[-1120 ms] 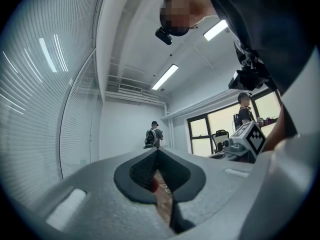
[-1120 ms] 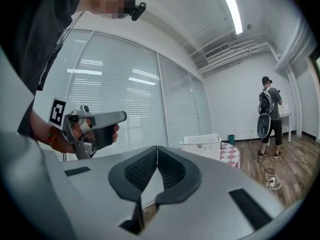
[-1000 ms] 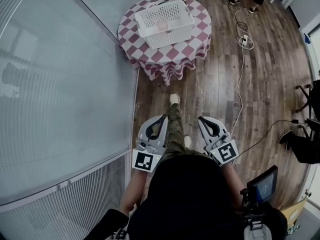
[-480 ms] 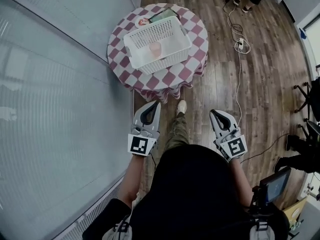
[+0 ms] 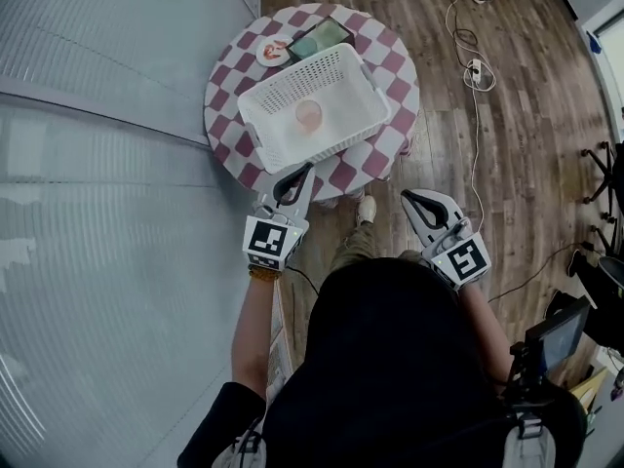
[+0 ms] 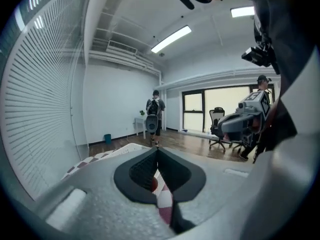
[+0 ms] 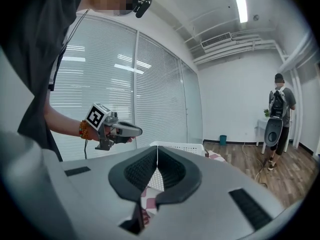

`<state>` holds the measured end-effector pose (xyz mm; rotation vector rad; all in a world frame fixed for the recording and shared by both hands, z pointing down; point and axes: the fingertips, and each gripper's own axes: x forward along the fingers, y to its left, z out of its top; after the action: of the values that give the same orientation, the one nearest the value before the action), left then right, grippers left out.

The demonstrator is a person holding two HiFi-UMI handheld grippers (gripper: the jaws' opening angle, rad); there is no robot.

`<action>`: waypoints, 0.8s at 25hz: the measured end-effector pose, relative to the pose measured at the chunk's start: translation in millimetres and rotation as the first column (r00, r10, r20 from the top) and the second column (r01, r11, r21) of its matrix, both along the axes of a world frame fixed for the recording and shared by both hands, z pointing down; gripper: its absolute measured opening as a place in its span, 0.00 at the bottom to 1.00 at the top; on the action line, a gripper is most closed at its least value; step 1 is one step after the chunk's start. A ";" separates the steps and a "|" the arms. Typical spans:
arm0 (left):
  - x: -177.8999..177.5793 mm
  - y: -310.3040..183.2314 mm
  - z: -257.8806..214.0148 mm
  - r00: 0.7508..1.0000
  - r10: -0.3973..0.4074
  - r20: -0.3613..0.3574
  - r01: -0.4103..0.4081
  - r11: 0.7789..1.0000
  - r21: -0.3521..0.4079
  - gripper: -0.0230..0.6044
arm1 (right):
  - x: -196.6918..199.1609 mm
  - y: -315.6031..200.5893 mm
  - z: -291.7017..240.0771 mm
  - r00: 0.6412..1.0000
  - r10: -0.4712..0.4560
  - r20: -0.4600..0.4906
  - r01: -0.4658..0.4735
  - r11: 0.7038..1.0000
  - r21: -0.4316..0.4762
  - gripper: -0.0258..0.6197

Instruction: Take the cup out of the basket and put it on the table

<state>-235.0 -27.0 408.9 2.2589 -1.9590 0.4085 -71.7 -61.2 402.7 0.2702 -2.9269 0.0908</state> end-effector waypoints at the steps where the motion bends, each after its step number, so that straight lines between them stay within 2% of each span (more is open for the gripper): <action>1: -7.8 -8.2 6.3 1.000 0.025 0.016 -0.025 0.999 -0.038 0.05 | -4.7 -6.8 1.4 1.000 0.006 0.002 -0.006 1.000 -0.007 0.06; 3: -17.9 -21.6 20.7 0.992 0.099 0.076 -0.090 0.989 -0.119 0.05 | -9.7 -17.6 8.1 1.000 0.024 0.015 -0.024 0.999 -0.026 0.06; 5: -22.5 -34.3 37.8 0.974 0.179 0.140 -0.149 0.968 -0.200 0.05 | -12.5 -27.5 13.4 0.999 0.037 0.011 -0.037 0.999 -0.028 0.06; 11: -29.3 -54.8 78.7 0.905 0.349 0.244 -0.233 0.885 -0.403 0.05 | -25.1 -53.0 14.7 0.999 0.038 0.013 -0.038 0.999 -0.033 0.06; 16: -51.9 -82.2 100.6 0.863 0.434 0.261 -0.260 0.822 -0.507 0.05 | -21.8 -78.5 11.2 0.994 0.104 0.025 -0.103 0.994 -0.042 0.06; 20: -73.4 -97.0 132.9 0.829 0.497 0.257 -0.261 0.749 -0.609 0.11 | -2.5 -91.4 23.9 0.986 0.167 0.029 -0.165 0.985 -0.047 0.06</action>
<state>-308.4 -123.9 541.8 2.2659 -1.2053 1.3988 -74.2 -152.6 426.6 0.5098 -2.9257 0.1868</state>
